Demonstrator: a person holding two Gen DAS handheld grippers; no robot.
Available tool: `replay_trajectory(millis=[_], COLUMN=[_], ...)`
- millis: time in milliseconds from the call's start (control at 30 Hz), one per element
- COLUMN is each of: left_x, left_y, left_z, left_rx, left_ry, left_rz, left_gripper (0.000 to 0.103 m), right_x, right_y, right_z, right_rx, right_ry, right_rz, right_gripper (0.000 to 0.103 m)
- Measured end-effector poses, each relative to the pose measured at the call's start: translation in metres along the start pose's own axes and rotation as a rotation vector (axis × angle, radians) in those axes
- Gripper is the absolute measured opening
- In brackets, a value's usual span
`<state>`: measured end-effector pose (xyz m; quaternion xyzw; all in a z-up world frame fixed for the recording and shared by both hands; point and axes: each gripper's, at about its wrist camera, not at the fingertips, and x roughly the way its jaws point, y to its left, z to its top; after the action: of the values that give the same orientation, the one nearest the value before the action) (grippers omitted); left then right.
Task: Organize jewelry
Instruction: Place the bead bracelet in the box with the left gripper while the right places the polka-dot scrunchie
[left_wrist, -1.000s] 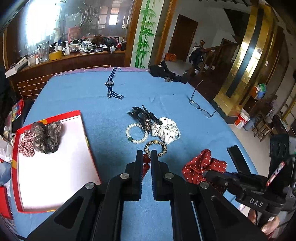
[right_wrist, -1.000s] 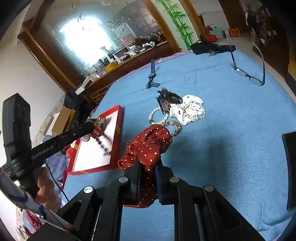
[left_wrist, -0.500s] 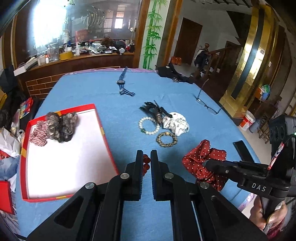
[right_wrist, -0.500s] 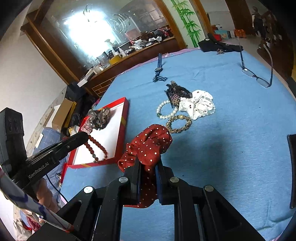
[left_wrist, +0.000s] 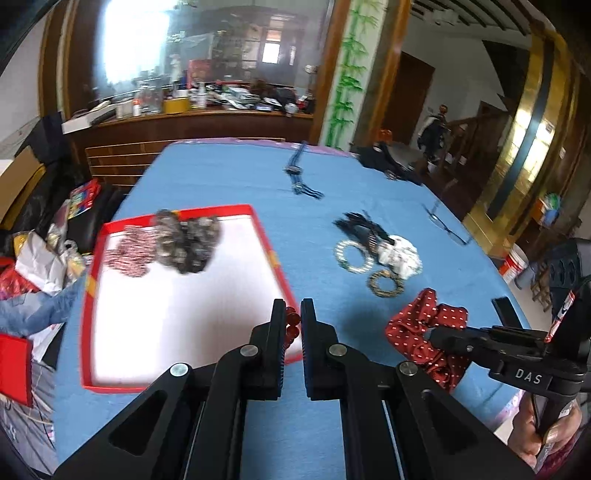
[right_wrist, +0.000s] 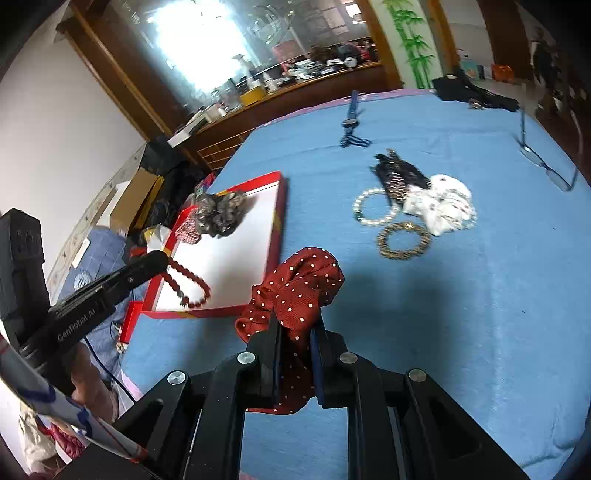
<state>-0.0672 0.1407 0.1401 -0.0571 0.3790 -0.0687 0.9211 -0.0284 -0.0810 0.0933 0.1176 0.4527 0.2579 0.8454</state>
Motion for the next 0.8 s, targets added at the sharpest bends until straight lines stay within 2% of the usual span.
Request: replay_trajectory(millis=[367, 800], left_x=[0.008, 0.082], left_y=[0.080, 0.150], left_z=[0.012, 0.041], left_rx=[-0.096, -0.193], left_ry=[0.018, 0.103], left_rz=[0.083, 0.153], left_gripper=[0.007, 0.007], right_x=[0.048, 0.153], right_y=[0.054, 0.087], right_z=[0.043, 0.121], right_rx=[-0.100, -0.125], right_ry=[0.036, 0.067], right_rz=[0.000, -0.075], right_gripper=[0.016, 0.016])
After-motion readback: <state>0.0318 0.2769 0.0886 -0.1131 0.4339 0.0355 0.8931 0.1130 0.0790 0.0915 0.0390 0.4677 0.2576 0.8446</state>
